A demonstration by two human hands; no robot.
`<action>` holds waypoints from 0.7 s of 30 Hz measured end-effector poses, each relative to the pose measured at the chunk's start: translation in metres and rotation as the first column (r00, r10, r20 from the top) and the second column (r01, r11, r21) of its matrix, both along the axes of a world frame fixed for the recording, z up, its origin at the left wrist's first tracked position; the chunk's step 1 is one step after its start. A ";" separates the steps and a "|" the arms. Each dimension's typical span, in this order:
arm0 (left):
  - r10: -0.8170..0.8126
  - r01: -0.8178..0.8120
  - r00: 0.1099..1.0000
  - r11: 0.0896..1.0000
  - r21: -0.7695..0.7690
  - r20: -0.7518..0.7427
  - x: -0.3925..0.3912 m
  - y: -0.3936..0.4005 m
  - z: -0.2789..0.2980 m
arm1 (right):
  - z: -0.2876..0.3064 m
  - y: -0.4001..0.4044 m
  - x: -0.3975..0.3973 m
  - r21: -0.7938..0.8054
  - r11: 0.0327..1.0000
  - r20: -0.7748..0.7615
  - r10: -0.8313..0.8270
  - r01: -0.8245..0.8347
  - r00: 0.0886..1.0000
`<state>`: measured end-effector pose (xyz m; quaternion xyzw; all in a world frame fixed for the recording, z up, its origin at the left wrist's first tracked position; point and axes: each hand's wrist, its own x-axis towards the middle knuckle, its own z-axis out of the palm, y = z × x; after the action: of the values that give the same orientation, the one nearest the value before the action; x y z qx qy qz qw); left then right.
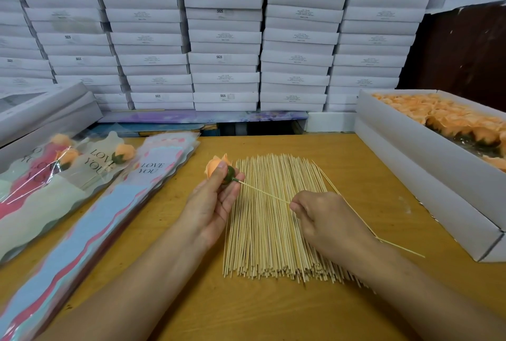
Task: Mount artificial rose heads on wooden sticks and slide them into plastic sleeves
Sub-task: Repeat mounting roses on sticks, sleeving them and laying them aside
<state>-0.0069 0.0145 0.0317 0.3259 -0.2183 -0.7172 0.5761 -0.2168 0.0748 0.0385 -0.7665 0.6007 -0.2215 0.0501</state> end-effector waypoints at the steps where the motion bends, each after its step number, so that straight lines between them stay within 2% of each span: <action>1: 0.000 0.000 1.000 1.000 0.000 -0.002 0.000 0.000 0.000 | 0.000 0.000 0.000 0.003 1.000 -0.001 0.000 0.000 1.000; 13: -0.027 0.027 0.999 1.000 -0.014 0.018 0.000 -0.002 -0.001 | 0.001 0.000 -0.001 0.037 0.999 -0.010 0.000 0.000 1.000; 18: -0.032 0.032 0.999 0.999 -0.011 0.042 0.002 -0.005 0.003 | 0.005 0.001 0.003 0.055 0.998 0.160 0.001 -0.010 0.987; 21: -0.057 0.057 0.996 0.998 0.000 0.071 0.004 -0.007 0.006 | 0.010 0.002 0.006 0.145 0.987 0.258 0.025 -0.064 0.966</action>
<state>-0.0027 0.0075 0.0382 0.3440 -0.2485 -0.7211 0.5477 -0.2112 0.0767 0.0489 -0.7390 0.5870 -0.2705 0.1904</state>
